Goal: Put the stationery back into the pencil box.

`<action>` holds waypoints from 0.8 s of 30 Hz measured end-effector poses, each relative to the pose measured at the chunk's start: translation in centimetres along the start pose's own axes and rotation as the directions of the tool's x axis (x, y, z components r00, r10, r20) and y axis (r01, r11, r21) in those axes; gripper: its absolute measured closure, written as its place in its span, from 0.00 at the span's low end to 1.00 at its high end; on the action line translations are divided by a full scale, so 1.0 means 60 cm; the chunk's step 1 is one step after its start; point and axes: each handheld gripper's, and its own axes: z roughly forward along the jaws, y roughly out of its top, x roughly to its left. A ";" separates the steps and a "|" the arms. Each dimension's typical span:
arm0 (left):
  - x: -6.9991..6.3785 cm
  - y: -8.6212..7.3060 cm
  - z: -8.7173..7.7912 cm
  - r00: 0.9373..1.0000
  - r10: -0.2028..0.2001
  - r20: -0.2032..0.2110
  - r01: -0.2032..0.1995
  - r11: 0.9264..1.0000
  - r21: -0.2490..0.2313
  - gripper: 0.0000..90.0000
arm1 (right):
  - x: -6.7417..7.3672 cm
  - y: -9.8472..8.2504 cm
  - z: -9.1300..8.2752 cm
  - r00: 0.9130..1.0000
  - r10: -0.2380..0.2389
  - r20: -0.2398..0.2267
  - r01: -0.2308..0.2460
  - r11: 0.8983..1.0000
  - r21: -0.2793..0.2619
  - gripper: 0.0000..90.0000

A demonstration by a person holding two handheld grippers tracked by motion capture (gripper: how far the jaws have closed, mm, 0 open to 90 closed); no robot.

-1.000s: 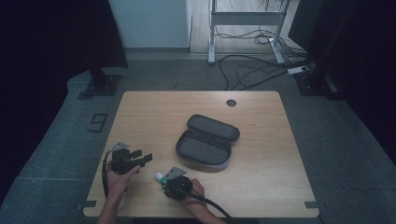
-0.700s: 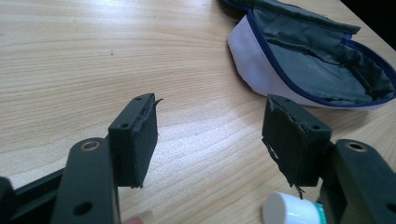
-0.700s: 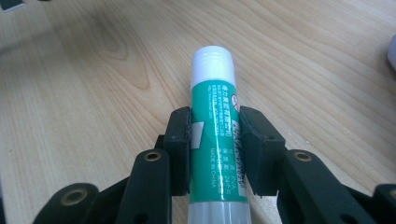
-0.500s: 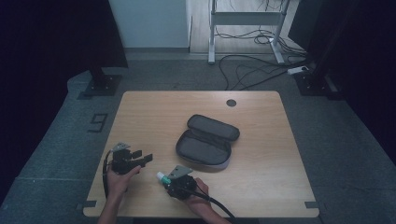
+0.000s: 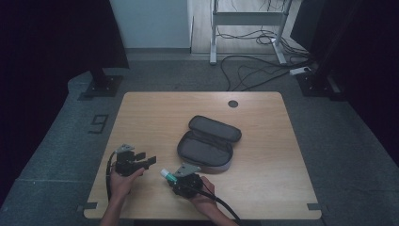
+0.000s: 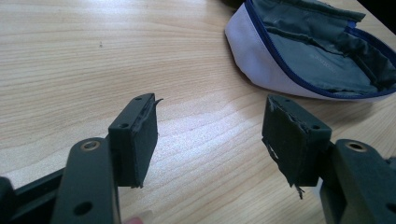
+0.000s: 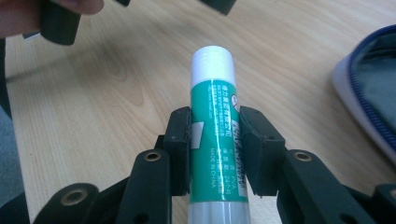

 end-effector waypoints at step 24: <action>0.000 -0.002 0.004 1.000 0.001 0.003 -0.001 1.000 0.009 0.40 | -0.096 0.019 -0.070 0.988 0.121 0.099 -0.109 0.987 -0.119 0.72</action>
